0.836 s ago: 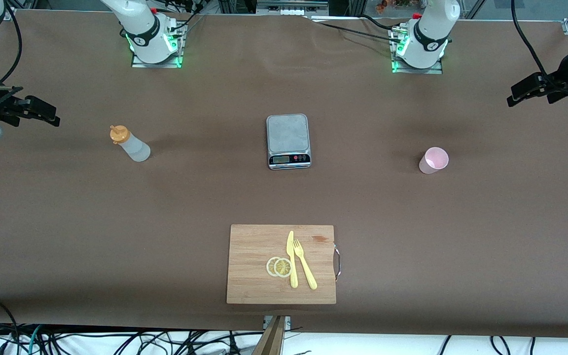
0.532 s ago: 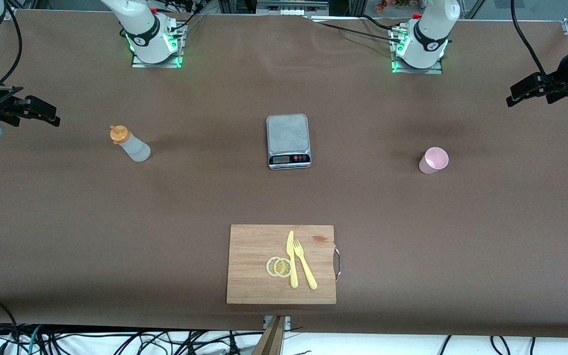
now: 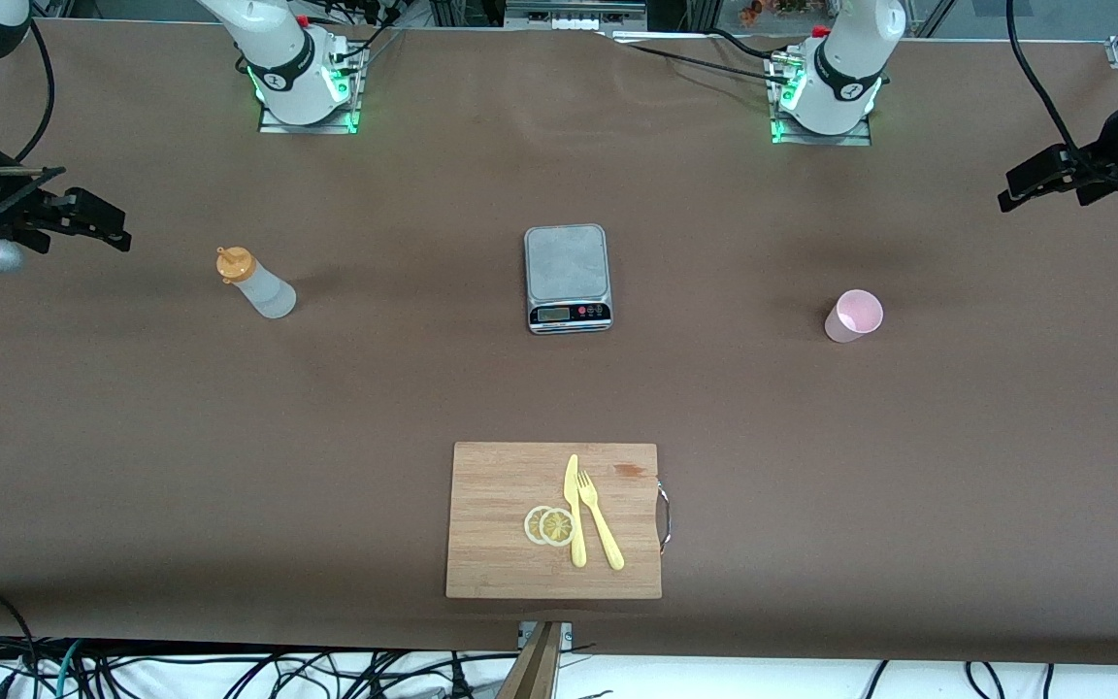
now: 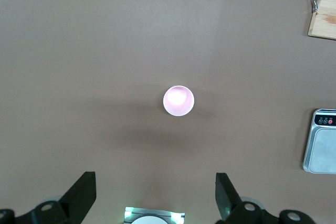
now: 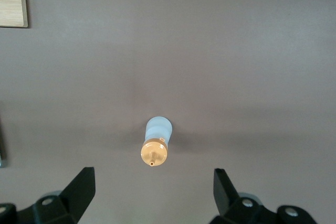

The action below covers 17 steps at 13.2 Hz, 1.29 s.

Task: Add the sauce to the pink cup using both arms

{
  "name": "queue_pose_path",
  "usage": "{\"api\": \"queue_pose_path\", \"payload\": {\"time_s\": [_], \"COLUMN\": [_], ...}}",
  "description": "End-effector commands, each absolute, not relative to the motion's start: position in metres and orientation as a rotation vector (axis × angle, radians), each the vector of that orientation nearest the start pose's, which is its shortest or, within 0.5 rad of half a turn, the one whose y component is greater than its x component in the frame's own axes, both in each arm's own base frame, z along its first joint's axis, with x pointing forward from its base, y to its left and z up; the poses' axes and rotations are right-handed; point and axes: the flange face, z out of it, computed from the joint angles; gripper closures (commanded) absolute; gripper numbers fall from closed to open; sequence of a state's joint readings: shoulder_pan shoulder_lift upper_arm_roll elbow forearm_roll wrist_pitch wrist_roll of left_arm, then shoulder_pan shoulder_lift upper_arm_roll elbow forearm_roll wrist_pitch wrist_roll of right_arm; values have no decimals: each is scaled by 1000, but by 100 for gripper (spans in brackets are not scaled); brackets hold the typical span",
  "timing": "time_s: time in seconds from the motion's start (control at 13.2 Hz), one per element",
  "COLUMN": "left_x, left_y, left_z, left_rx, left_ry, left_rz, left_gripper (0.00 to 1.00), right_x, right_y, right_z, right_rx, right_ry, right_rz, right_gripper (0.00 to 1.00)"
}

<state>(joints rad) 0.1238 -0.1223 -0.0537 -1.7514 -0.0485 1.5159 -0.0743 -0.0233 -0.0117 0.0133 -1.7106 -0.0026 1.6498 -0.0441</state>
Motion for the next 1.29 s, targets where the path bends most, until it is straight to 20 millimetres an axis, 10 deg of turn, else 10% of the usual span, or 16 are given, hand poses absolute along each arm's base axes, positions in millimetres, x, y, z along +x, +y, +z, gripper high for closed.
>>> {"api": "queue_pose_path", "payload": {"time_s": [0.0, 1.22], "left_x": [503, 503], "left_y": [28, 29], "left_z": [604, 603], "left_rx": [-3193, -3192], "left_ry": [-242, -245], "left_rz": [158, 160], "left_gripper": [0, 0], "right_x": [551, 556], "right_y": [-7, -23], "right_z": [577, 573], "right_rx": [-3152, -3158], "right_ry": [-38, -10], "right_rz": [71, 84], "right_gripper": [0, 0]}}
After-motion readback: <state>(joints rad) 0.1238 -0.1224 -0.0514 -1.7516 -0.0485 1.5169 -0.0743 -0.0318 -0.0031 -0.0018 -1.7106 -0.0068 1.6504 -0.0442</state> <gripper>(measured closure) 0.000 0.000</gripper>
